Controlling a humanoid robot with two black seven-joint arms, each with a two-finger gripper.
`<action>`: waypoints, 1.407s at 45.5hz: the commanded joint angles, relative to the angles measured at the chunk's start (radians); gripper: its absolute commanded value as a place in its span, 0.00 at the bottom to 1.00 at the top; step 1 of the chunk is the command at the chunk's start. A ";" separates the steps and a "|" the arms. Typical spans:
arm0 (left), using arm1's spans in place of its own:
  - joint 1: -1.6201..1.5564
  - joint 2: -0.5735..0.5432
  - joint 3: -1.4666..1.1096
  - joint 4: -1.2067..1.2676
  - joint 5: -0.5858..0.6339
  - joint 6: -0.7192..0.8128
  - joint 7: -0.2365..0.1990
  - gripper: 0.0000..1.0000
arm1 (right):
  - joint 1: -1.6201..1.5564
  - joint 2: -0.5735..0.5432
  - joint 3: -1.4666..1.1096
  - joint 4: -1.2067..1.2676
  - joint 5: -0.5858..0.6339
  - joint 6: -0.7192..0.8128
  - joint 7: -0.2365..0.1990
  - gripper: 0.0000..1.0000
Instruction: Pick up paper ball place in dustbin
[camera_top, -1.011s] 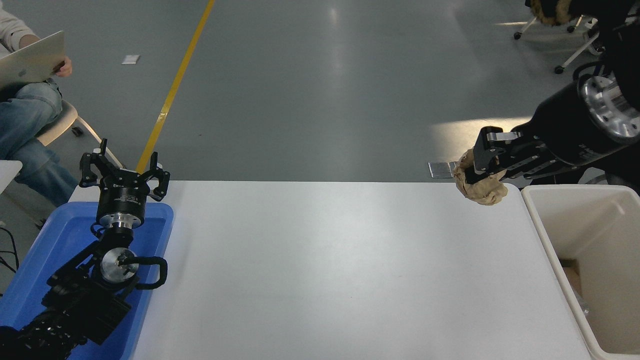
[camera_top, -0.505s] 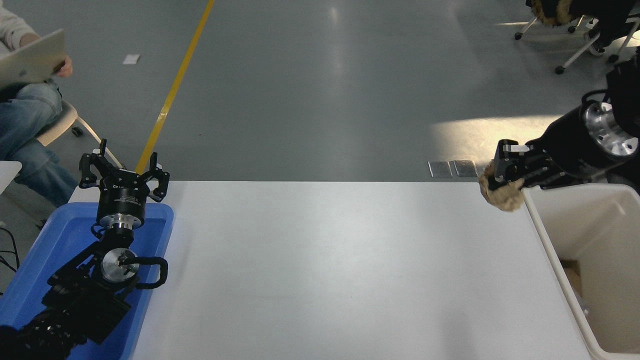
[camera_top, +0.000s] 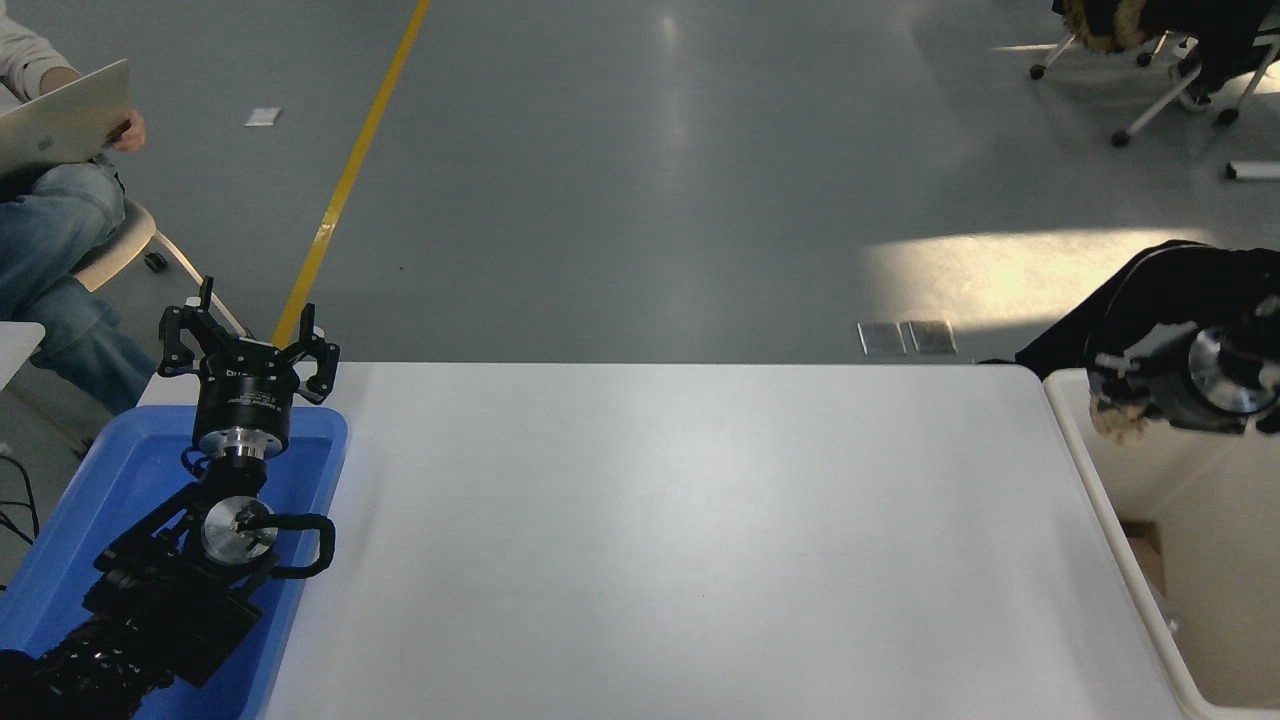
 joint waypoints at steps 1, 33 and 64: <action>0.000 0.000 0.000 0.000 0.000 0.000 0.000 0.99 | -0.306 0.074 0.134 -0.361 0.005 -0.067 -0.005 0.00; 0.000 0.000 0.000 0.000 0.000 0.000 0.000 0.99 | -0.542 0.169 0.186 -0.559 0.170 -0.170 -0.027 0.42; -0.002 0.000 0.001 0.000 0.001 -0.002 0.002 0.99 | -0.287 0.083 0.229 -0.262 0.189 -0.150 -0.018 1.00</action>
